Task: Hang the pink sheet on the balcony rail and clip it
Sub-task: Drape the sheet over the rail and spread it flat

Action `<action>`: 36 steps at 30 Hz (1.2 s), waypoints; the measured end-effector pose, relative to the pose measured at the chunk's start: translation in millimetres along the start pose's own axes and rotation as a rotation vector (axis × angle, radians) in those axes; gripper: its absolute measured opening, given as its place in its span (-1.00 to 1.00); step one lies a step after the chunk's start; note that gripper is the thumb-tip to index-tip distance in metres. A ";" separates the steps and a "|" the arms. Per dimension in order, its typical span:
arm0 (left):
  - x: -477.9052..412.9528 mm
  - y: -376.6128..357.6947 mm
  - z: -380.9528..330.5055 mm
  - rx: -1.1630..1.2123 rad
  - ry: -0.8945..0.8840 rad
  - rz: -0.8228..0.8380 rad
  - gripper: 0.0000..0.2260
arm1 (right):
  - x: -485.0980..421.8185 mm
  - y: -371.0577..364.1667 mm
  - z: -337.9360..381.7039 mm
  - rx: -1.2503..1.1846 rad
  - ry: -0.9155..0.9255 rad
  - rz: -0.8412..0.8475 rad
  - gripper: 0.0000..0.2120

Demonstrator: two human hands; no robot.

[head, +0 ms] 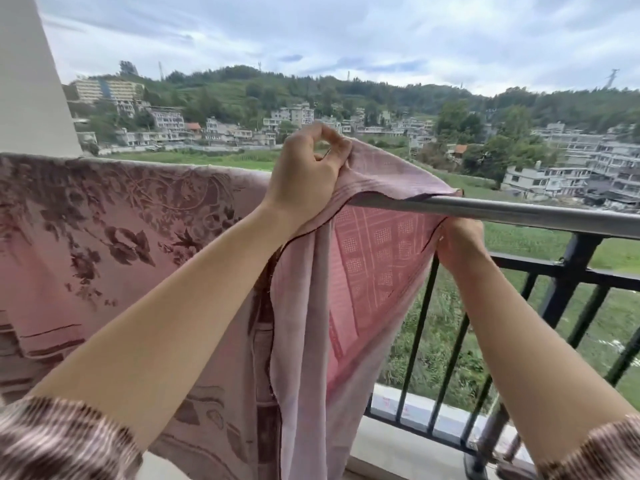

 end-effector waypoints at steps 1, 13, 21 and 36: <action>-6.9 -7.5 -11.1 0.007 -0.026 -0.033 -0.91 | -5.2 6.7 8.5 -0.022 0.023 0.020 -0.96; 76.9 -163.1 -67.7 -0.143 0.163 -0.024 -0.56 | -28.9 149.0 11.0 0.634 -0.028 0.183 -0.87; 150.9 -226.2 -56.9 -0.355 0.506 0.183 -0.25 | 19.7 102.8 35.2 0.699 0.096 0.706 -0.73; 140.5 -252.3 -80.2 -0.461 0.413 0.165 -0.79 | 34.2 132.7 70.5 0.719 0.134 0.592 -0.86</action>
Point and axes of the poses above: each hand's wrist, its own x-axis away from the middle knuckle, its own y-axis out of the back of the hand, z = x × y, the point moved 6 cm from there along -x, towards the middle knuckle, and after that the axes turned 15 degrees about -y, right-handed, at the moved point
